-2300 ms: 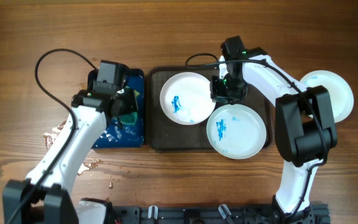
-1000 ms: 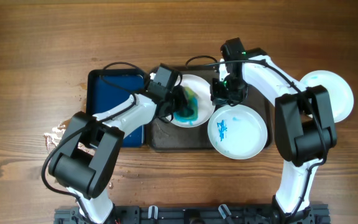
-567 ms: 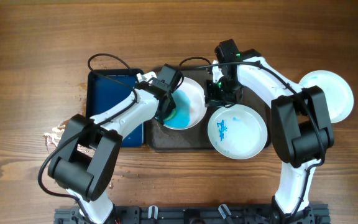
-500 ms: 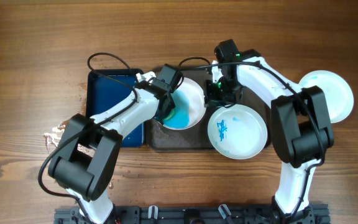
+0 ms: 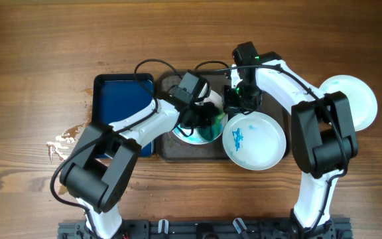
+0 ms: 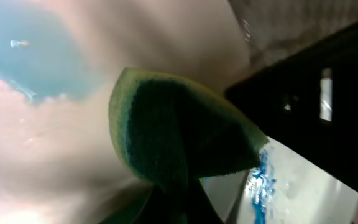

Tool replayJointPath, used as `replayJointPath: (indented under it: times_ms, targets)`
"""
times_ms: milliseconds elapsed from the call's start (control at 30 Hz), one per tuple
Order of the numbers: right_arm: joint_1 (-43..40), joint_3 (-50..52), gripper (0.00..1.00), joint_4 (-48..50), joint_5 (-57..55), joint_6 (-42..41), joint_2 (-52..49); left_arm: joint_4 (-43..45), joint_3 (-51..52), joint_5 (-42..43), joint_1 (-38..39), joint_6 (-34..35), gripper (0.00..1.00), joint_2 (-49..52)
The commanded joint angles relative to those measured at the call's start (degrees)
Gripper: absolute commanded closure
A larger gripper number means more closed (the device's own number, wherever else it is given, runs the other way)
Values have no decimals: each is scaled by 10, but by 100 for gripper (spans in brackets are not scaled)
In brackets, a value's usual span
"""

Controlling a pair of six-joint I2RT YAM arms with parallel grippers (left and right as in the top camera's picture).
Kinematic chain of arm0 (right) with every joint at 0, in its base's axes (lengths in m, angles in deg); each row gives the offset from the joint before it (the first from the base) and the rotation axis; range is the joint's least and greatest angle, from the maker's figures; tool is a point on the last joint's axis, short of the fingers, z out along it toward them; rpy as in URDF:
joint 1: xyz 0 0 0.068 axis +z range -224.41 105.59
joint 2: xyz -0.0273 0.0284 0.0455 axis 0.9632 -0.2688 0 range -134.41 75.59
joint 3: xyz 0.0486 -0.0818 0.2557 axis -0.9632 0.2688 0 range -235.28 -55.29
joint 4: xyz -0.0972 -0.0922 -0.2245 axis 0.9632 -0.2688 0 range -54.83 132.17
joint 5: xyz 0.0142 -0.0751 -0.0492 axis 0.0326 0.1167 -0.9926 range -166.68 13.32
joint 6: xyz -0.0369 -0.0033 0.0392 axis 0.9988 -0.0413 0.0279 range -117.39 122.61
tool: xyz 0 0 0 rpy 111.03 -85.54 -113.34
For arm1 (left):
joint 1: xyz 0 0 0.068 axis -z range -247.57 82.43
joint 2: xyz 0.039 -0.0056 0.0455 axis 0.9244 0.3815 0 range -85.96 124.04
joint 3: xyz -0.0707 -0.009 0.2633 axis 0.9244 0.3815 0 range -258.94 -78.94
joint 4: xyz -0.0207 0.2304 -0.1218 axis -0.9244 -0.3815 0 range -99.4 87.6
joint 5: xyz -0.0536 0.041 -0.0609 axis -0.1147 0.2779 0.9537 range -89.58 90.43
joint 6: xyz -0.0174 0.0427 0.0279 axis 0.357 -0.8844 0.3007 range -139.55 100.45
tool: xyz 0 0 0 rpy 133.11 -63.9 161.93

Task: Clean dirty plates on tray and stack at the side
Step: 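Scrub the held white plate with the sponge using the left gripper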

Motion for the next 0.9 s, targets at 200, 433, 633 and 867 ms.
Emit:
replayJointPath:
  times_ms: [200, 433, 633, 867]
  targets:
    - [2, 2, 96, -13, -10, 4, -8, 90, 8, -111, -36, 34, 96, 10]
    - [2, 2, 95, -11, -10, 4, -8, -39, 8, -185, -120, 34, 96, 11]
    - [2, 2, 95, -11, -10, 4, -8, -137, 8, -177, -144, -7, 96, 11]
    - [2, 2, 96, -11, -10, 4, -8, -123, 8, 56, -48, -134, 96, 11]
